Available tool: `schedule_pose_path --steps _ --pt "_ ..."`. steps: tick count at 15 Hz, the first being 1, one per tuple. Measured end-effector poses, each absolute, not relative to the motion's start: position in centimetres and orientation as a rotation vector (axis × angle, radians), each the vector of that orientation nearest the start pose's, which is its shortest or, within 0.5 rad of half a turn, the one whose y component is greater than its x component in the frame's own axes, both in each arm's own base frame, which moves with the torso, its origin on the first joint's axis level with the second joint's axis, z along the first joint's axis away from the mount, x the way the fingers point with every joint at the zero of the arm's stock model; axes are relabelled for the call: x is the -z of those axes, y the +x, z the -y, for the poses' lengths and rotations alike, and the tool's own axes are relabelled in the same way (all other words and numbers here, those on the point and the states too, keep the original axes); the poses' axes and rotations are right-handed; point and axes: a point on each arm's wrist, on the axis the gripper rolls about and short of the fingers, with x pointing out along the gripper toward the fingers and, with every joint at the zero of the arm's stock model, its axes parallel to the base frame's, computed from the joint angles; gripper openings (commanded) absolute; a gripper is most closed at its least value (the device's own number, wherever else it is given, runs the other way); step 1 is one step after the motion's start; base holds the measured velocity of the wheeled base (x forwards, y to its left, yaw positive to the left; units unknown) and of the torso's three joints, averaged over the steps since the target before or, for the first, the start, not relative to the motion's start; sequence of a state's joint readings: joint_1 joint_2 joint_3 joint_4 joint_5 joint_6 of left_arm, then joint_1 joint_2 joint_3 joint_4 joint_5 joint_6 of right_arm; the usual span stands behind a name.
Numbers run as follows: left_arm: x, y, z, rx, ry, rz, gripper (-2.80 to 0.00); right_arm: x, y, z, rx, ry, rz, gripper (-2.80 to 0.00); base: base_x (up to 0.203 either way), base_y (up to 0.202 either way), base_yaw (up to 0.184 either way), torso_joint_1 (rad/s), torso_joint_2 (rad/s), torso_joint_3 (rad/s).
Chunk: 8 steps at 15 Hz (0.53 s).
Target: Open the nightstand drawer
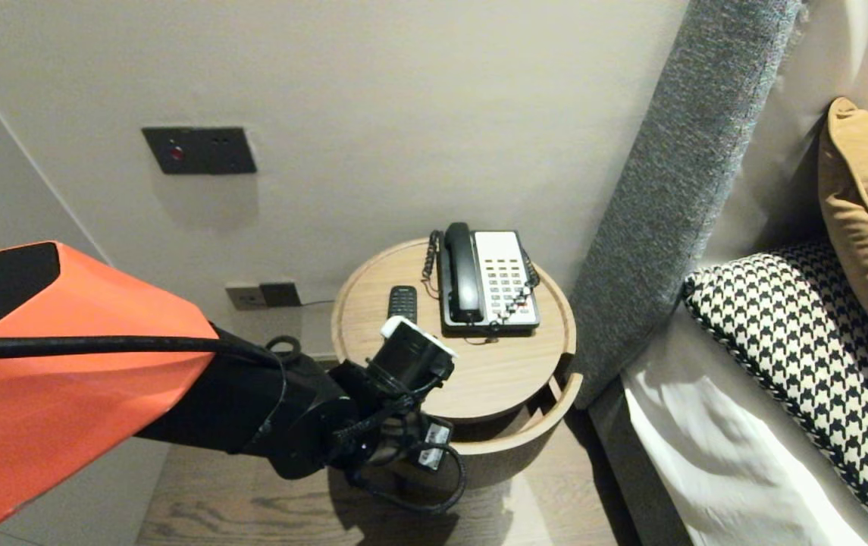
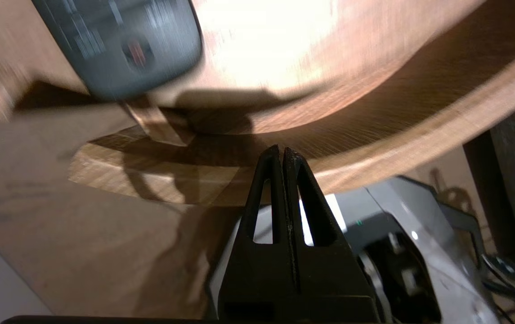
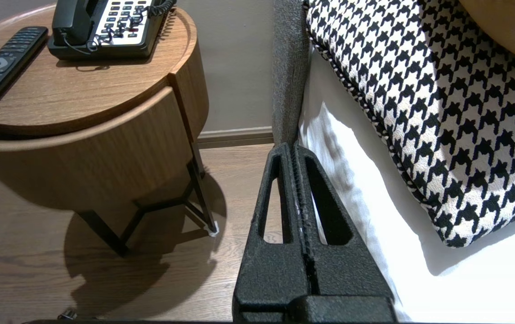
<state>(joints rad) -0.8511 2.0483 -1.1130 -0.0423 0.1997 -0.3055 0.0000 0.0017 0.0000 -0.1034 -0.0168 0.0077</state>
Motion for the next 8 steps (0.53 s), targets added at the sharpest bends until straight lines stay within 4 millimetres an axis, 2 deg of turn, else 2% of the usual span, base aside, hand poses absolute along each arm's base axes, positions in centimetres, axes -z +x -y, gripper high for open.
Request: schedule_pose_path --steps 8 --pt "-8.6 21.1 27.6 0.501 0.175 -0.915 -2.8 -8.6 -2.3 0.0 0.016 0.009 0.102 -2.8 0.0 0.0 0.0 0.0 0.0 0.0"
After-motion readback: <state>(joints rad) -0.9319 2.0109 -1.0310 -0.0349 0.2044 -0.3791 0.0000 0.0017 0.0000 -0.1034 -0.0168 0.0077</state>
